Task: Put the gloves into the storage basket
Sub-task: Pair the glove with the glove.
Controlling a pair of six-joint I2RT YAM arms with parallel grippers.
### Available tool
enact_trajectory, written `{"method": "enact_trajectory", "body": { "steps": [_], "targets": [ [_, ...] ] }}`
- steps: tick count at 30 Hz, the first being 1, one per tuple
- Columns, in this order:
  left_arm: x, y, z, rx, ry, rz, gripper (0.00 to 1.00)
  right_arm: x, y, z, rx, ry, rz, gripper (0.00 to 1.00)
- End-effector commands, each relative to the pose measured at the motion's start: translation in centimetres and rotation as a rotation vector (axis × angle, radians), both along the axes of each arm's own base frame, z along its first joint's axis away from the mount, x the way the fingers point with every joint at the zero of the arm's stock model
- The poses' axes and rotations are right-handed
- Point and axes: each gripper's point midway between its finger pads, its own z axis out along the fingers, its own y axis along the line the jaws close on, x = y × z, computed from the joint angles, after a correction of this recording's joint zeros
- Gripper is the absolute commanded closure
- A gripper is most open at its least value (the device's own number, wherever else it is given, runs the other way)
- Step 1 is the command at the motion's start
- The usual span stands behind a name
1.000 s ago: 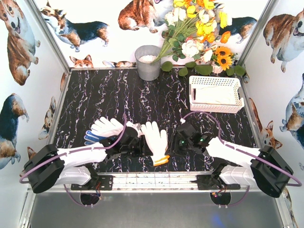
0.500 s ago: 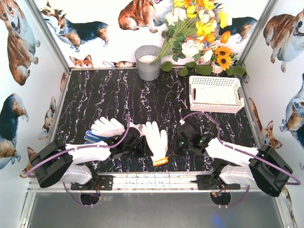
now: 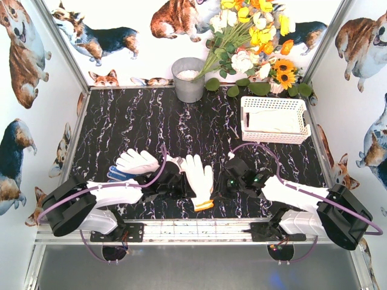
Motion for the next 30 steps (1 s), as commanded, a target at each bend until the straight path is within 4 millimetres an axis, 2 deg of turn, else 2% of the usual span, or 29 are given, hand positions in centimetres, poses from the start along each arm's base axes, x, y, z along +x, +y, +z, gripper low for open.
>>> {"method": "enact_trajectory", "body": {
  "steps": [1,5,11,22,30],
  "targets": [
    [0.3,-1.4,1.1,-0.057,-0.019,-0.014,0.77,0.5,1.2,1.5,0.064,-0.041,0.010,0.87],
    [0.3,-1.6,1.1,-0.061,-0.015,-0.017,0.80,0.5,1.5,1.9,0.076,-0.041,0.017,0.88],
    [0.3,-1.1,1.3,-0.055,-0.021,0.003,0.99,0.3,1.7,2.3,0.081,-0.042,0.022,0.89],
    [-0.5,0.3,1.9,-0.045,-0.013,0.021,1.00,-0.1,1.7,3.6,0.093,-0.055,0.023,0.90],
    [-1.5,0.4,2.3,-0.049,0.003,0.010,1.00,-0.8,1.7,3.8,0.098,-0.054,0.025,0.90]
  ]
}}
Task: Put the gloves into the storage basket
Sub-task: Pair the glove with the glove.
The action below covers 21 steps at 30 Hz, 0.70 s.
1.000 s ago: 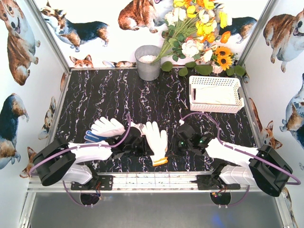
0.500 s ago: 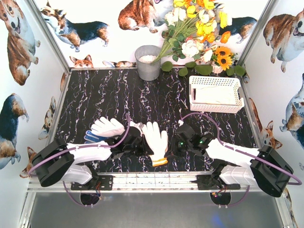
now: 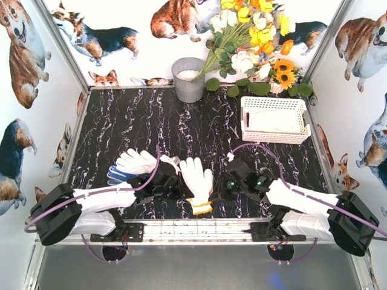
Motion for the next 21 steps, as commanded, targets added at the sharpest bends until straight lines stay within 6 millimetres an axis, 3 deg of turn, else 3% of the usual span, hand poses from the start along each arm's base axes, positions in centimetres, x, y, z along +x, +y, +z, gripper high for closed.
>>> {"method": "enact_trajectory", "body": {
  "steps": [1,21],
  "targets": [
    [-1.0,0.3,0.0,0.010,0.011,-0.011,1.00,0.2,0.8,1.8,0.039,-0.032,-0.003,0.90],
    [-4.5,0.6,-1.4,0.067,0.079,-0.106,1.00,-2.5,1.2,0.3,-0.029,0.022,0.094,0.90]
  ]
}}
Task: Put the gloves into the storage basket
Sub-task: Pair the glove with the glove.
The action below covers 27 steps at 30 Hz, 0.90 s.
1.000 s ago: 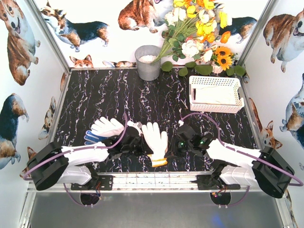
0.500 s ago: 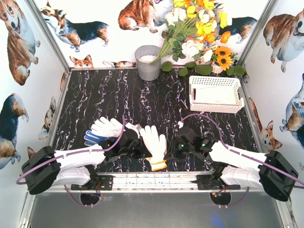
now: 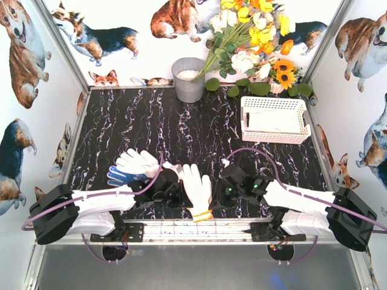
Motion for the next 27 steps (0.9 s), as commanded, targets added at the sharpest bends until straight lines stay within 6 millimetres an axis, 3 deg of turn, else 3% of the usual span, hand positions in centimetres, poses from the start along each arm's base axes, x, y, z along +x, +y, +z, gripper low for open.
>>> {"method": "enact_trajectory", "body": {
  "steps": [1,10,15,21,27],
  "targets": [
    [-1.1,0.3,-0.5,0.018,0.021,-0.033,1.00,0.3,1.1,1.4,0.020,-0.033,0.024,0.90],
    [-1.9,0.8,-0.8,0.031,0.042,-0.038,1.00,-0.3,1.2,-0.1,-0.032,0.005,0.046,0.90],
    [-1.7,1.1,0.9,0.021,0.015,-0.031,1.00,-0.1,1.2,1.4,-0.021,-0.026,0.046,0.90],
    [-2.4,1.9,1.6,0.014,0.032,-0.030,1.00,-0.7,1.1,3.0,0.007,-0.039,0.055,0.90],
    [-3.7,1.2,1.5,-0.020,0.064,-0.086,1.00,-2.6,0.8,1.3,-0.035,0.011,0.087,0.90]
  ]
}}
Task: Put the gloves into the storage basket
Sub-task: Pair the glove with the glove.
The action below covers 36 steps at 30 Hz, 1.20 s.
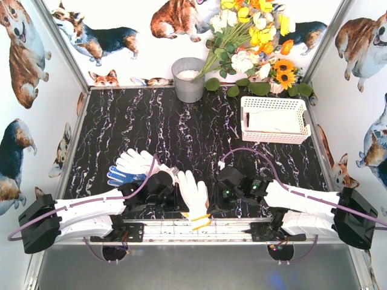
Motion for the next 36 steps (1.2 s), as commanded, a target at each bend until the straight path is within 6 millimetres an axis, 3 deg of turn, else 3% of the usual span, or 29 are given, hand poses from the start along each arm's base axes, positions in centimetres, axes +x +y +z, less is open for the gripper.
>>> {"method": "enact_trajectory", "body": {
  "steps": [1,10,19,26,30,36],
  "targets": [
    [-1.6,-0.4,-0.5,0.000,0.045,-0.067,1.00,-0.9,0.0,-0.6,-0.033,0.018,0.013,0.90],
    [-3.1,-0.2,-2.8,0.074,0.082,-0.124,1.00,-1.4,0.4,-2.3,-0.103,0.045,0.054,0.90],
    [-3.4,1.5,-5.9,0.162,0.112,-0.093,1.00,-0.9,0.5,-3.0,-0.139,0.048,0.019,0.91],
    [-0.5,1.4,-6.4,0.186,0.025,-0.007,1.00,1.5,1.9,-1.9,-0.116,-0.013,-0.090,0.92],
    [1.6,2.2,-7.2,0.236,-0.026,0.039,1.00,3.0,1.3,-2.8,-0.158,-0.018,-0.207,0.95],
    [6.8,2.7,-6.6,0.188,-0.099,0.122,1.00,5.6,0.9,-2.7,-0.158,-0.036,-0.282,0.96]
  ]
}}
